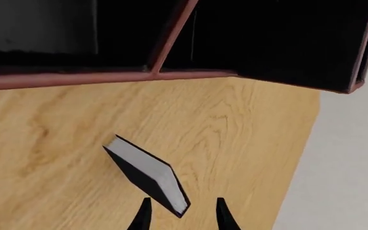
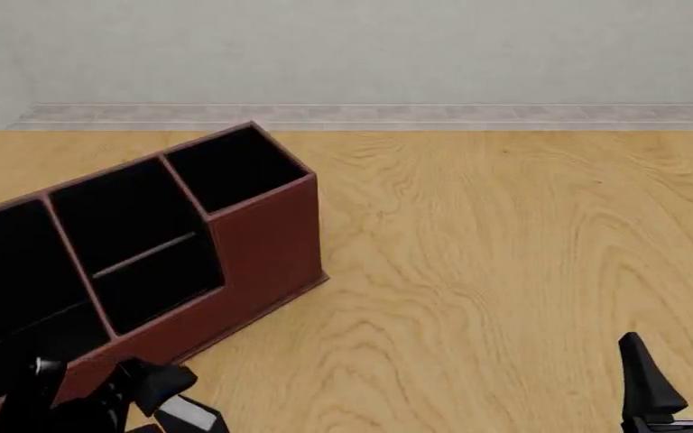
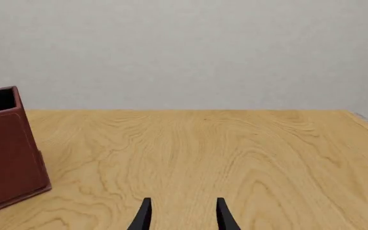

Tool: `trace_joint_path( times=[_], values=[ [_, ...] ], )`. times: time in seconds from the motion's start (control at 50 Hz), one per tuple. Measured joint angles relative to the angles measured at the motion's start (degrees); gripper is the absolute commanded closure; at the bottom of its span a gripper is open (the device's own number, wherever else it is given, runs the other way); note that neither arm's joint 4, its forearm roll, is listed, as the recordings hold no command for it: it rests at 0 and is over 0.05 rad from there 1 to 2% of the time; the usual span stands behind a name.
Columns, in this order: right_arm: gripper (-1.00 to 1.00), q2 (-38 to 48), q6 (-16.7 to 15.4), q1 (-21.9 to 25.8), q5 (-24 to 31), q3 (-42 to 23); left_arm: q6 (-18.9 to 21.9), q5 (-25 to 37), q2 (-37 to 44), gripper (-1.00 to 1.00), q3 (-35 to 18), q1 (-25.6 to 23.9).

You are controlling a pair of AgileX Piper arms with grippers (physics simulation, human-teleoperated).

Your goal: Pick up the book and place it in the left compartment of the caddy.

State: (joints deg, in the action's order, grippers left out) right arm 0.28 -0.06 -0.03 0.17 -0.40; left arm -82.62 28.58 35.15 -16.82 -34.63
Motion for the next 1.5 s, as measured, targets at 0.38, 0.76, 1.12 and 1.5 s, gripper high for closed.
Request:
trace_joint_path(
  times=[0.38,0.76,1.12,1.5],
  values=[
    [-1.0,0.0,0.0,0.0,0.0,0.0,-1.66,-5.31,3.55,-1.0,2.76,-0.59],
    [-1.0,0.0,-0.01,0.0,0.0,0.0,-3.3,-11.96,8.37,-1.0,5.7,-1.53],
    [-1.0,0.0,-0.01,0.0,0.0,0.0,-4.85,-20.13,15.41,-1.0,7.99,-3.08],
    [-1.0,0.0,-0.01,0.0,0.0,0.0,-8.23,-22.92,14.19,1.0,10.61,-3.68]
  ],
)
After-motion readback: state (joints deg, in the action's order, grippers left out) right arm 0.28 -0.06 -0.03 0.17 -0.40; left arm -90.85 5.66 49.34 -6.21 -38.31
